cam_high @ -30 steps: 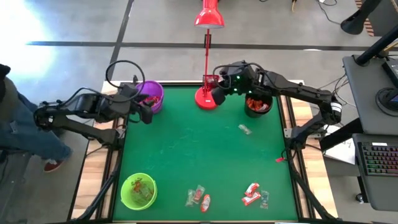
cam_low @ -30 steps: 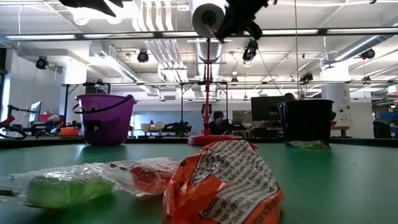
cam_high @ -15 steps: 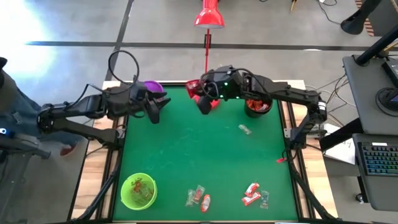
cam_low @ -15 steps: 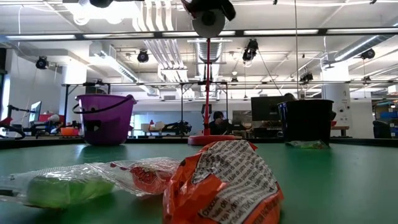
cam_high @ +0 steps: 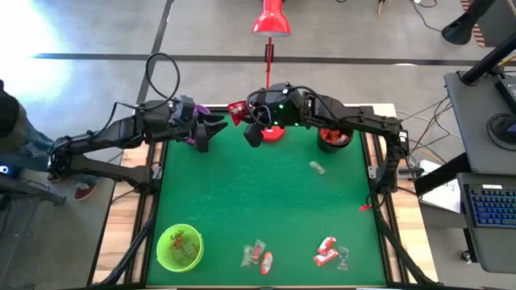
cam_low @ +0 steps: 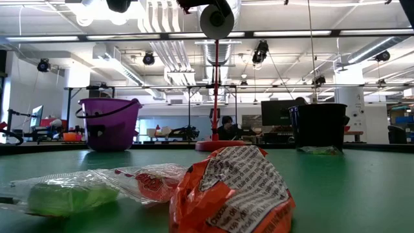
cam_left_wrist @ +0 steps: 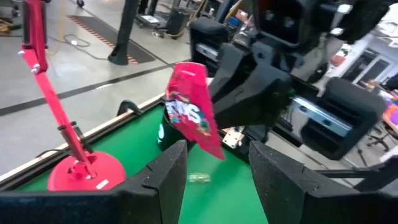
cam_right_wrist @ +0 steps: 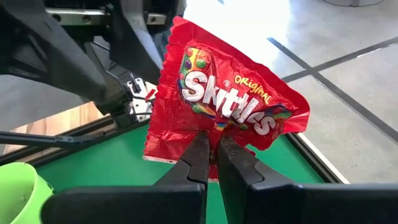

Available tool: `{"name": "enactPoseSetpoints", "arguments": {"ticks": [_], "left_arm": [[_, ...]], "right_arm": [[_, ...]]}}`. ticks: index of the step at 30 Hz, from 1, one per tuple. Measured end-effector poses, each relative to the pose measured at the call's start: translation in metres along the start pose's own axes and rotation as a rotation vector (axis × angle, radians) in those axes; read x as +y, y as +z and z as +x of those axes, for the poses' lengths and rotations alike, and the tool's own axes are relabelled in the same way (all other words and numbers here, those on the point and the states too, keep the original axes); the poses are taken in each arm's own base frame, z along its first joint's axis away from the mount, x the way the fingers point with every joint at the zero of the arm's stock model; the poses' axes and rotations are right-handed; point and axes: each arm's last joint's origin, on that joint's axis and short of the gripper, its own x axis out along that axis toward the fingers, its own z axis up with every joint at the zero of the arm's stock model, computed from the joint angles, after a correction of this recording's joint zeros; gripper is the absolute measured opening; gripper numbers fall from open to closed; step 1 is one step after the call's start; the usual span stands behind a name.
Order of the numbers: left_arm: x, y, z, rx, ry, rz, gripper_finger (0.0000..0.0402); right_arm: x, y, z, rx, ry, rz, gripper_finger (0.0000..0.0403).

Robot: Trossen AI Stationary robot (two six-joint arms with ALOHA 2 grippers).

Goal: Sort candy
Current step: Put the red candy into the violet bucket

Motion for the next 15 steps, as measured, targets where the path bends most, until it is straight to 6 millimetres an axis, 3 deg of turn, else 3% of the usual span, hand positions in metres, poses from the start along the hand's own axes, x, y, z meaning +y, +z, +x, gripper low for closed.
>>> {"name": "enactPoseSetpoints", "arguments": {"ticks": [15], "left_arm": [[0.009, 0.005, 0.028, -0.011, 0.017, 0.008, 0.0157]], "right_arm": [[0.000, 0.000, 0.001, -0.001, 0.000, 0.000, 0.0012]]}}
